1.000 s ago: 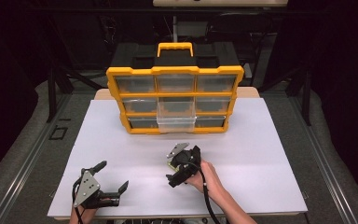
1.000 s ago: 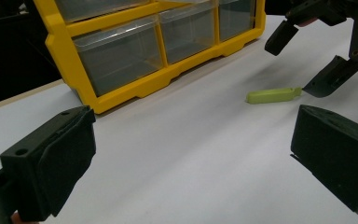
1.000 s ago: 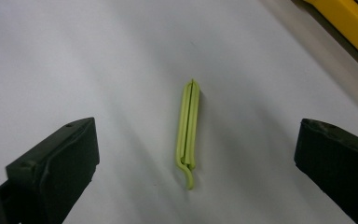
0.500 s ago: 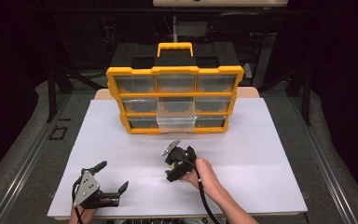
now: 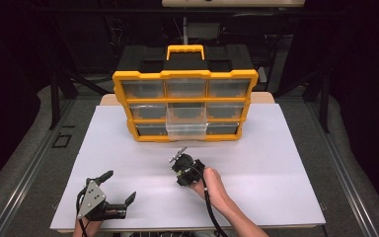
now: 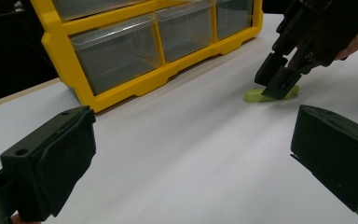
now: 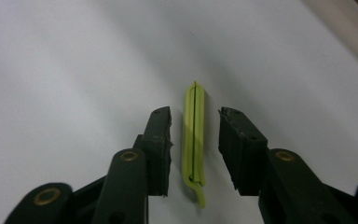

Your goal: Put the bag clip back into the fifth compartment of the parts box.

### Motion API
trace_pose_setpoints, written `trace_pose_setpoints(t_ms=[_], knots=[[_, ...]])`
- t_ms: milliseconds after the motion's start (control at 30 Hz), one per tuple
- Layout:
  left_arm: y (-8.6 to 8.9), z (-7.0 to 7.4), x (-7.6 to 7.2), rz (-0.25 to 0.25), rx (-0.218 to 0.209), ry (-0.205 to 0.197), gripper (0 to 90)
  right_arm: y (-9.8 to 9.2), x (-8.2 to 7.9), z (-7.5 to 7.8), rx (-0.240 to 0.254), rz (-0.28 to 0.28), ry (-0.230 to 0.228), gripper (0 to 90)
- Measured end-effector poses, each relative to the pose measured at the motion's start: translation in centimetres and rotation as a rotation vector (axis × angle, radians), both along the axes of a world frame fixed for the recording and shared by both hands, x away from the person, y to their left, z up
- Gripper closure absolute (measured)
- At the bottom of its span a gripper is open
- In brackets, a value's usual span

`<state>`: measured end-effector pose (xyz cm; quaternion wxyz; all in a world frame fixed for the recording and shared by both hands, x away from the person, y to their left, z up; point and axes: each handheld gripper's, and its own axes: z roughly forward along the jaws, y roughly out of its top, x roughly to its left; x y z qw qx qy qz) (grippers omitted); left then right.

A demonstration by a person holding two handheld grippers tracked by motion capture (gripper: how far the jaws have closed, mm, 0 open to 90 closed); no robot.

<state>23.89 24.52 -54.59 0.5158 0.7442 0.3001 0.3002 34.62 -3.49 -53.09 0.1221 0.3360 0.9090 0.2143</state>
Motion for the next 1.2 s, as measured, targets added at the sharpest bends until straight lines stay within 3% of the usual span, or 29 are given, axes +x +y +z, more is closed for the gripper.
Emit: trace_pose_setpoints(t_ms=[633,867,1200], knots=[[0.0,0.0,0.0,0.004,0.001,0.007,0.1,0.1,0.2,-0.6,0.024,-0.051,0.05,79.3],[0.0,0.0,0.1,0.004,-0.001,0.012,0.0,0.0,0.4,-0.4,0.032,-0.056,0.072,79.7],[0.0,0.0,0.1,0.004,-0.001,0.014,0.1,-0.9,0.5,0.7,0.031,-0.039,0.057,79.8]])
